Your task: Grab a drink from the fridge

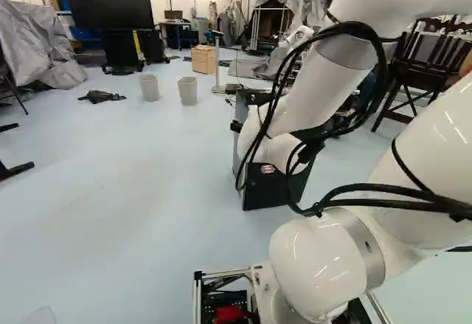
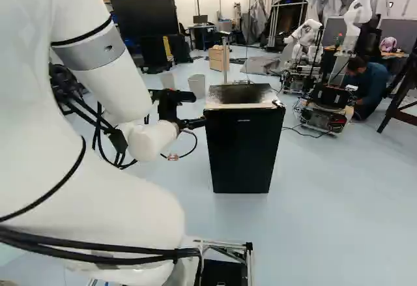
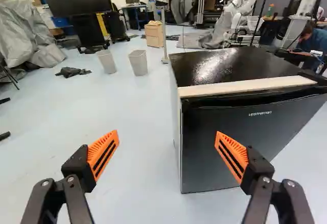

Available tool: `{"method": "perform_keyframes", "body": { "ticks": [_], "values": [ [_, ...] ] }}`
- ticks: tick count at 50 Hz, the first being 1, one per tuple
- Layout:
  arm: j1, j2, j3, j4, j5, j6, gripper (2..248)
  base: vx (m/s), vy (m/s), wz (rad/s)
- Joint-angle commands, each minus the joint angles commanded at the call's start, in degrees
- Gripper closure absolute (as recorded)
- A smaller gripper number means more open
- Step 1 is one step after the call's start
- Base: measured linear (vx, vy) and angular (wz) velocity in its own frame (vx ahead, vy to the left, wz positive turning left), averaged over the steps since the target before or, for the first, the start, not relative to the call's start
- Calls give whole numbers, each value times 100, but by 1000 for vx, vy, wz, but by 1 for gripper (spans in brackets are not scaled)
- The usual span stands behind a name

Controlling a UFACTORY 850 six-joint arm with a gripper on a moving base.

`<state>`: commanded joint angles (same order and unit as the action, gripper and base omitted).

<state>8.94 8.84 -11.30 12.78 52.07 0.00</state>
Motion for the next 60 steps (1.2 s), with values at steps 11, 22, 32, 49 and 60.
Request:
{"method": "perform_keyframes", "body": {
  "ticks": [11, 22, 32, 49, 60],
  "values": [
    [227, -278, -199, 547, 112, 0, 3, 0, 0, 0],
    [447, -662, -408, 1103, 260, 0, 3, 0, 0, 0],
    [640, -1015, -601, 1611, 437, 0, 3, 0, 0, 0],
    [955, -1600, -932, 2466, 839, 0, 3, 0, 0, 0],
    [1151, -1968, -1149, 2971, 1119, 0, 3, 0, 0, 0]
  ]
}}
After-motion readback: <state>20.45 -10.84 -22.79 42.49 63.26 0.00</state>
